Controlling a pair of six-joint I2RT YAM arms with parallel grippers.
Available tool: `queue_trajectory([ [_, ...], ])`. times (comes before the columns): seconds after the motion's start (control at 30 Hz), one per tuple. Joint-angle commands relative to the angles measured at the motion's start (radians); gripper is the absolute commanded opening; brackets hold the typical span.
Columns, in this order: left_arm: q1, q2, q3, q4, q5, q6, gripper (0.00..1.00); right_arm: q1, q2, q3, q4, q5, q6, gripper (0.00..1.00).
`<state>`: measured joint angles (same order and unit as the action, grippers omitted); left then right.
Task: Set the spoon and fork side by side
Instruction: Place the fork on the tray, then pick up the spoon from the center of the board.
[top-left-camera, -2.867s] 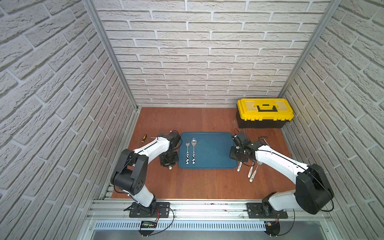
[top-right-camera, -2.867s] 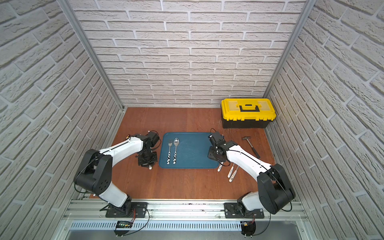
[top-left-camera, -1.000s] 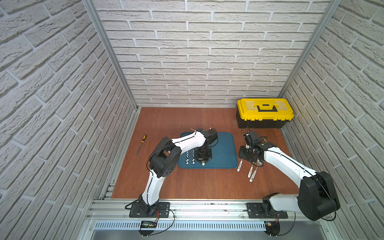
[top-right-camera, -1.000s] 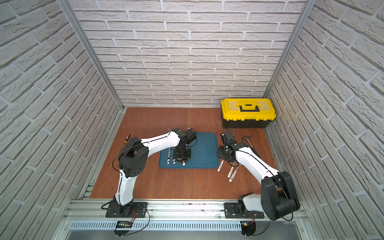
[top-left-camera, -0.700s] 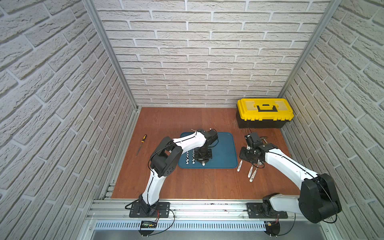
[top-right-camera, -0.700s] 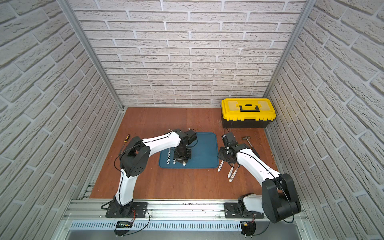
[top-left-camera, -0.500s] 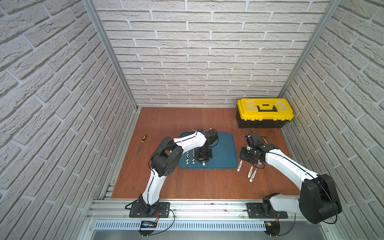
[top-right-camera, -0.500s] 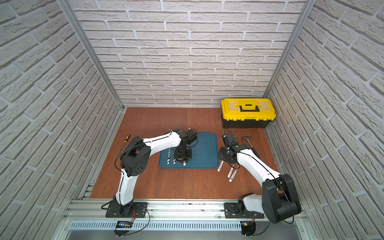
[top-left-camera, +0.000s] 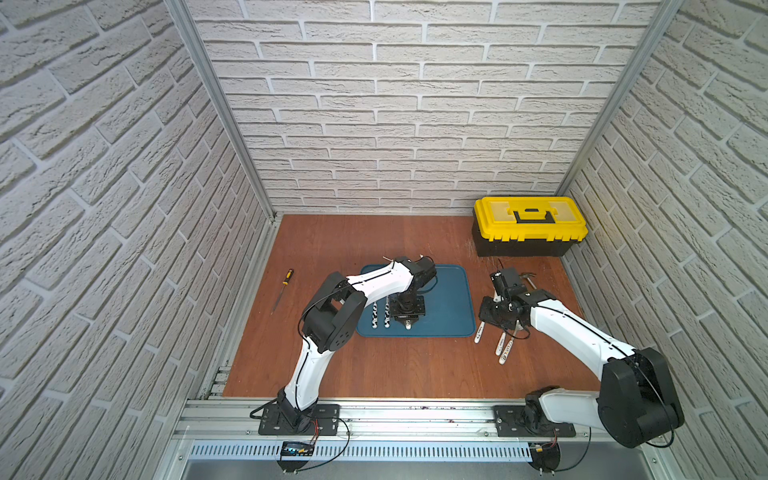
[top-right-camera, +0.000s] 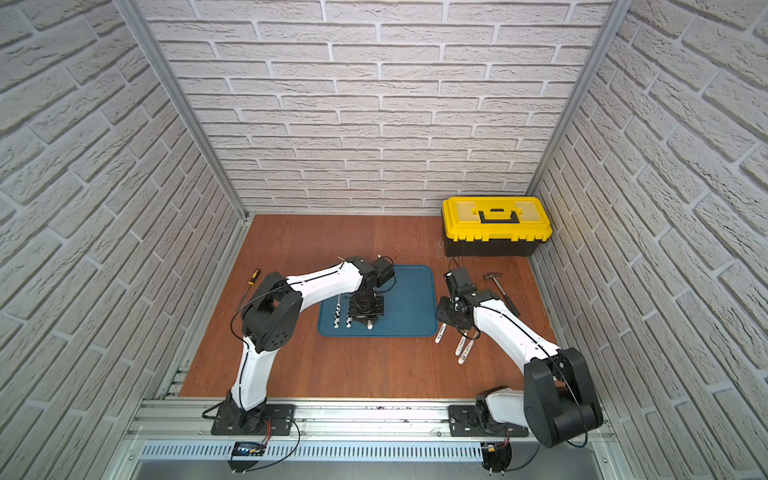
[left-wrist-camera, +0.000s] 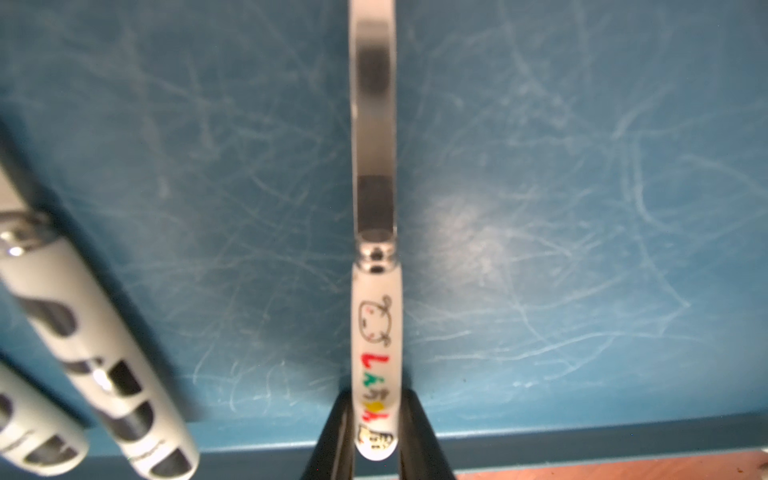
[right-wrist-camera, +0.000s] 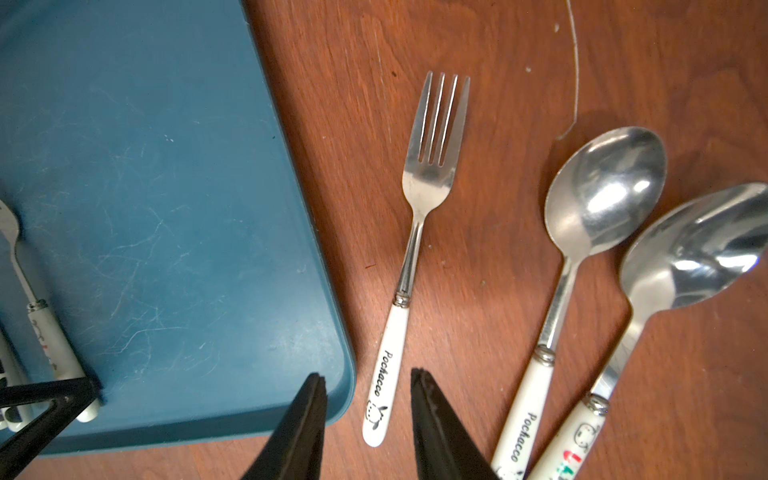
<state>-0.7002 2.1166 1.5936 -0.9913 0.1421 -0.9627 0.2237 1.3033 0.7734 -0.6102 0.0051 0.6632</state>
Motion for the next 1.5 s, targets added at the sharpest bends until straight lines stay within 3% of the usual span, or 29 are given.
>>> queue_trajectory([
  [0.0, 0.01, 0.031, 0.015, 0.003, -0.029, 0.006, 0.21, -0.009, -0.036, -0.022, 0.018, 0.001, -0.016, 0.39],
  [0.23, 0.008, 0.036, 0.004, 0.009, -0.046, 0.006, 0.22, -0.009, -0.042, -0.027, 0.017, -0.007, -0.016, 0.39],
  [0.7, 0.003, 0.004, -0.009, 0.007, -0.061, 0.013, 0.38, -0.009, -0.064, -0.03, 0.002, -0.002, -0.017, 0.4],
  [0.83, -0.003, -0.069, -0.01, -0.009, -0.111, 0.021, 0.46, -0.009, -0.076, -0.024, -0.017, 0.023, -0.013, 0.41],
  [1.07, -0.024, -0.267, 0.031, -0.119, -0.282, 0.062, 0.5, -0.009, -0.052, -0.017, -0.106, 0.075, 0.048, 0.48],
  [1.27, -0.025, -0.449, -0.104, -0.04, -0.33, 0.057, 0.51, -0.01, -0.003, -0.024, -0.184, 0.091, 0.1, 0.46],
  [1.47, 0.004, -0.499, -0.179, 0.019, -0.297, 0.089, 0.51, -0.017, -0.054, -0.041, -0.256, 0.159, 0.188, 0.44],
])
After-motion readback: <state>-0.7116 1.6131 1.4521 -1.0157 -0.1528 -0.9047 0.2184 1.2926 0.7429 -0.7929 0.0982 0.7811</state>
